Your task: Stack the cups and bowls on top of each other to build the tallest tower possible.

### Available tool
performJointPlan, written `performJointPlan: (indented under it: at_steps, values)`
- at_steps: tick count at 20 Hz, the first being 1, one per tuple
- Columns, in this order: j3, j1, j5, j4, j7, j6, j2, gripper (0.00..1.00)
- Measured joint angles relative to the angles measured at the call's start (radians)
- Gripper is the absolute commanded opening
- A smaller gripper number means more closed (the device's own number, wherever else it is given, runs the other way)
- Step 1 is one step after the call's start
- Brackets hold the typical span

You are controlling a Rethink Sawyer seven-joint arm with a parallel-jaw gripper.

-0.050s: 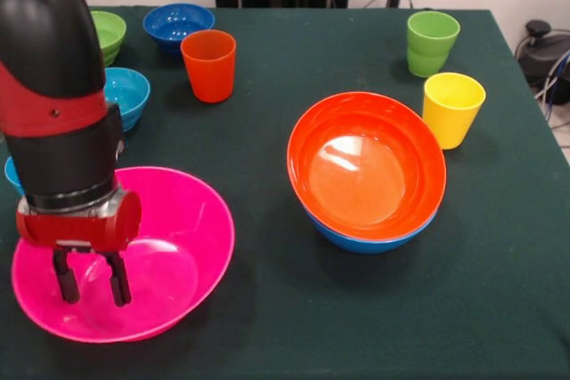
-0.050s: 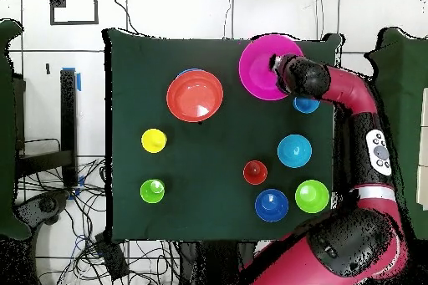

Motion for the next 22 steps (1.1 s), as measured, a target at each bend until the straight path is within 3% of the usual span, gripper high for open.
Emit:
performJointPlan:
  at_steps: [10,16,22]
  values:
    - [0.072,0.037,0.002,-0.255,-0.026,0.151,0.108,1.0]
    - [0.164,0.047,-0.022,-0.428,-0.123,0.234,0.176,1.0]
    - [0.19,0.046,-0.051,-0.5,-0.186,0.269,0.196,1.0]
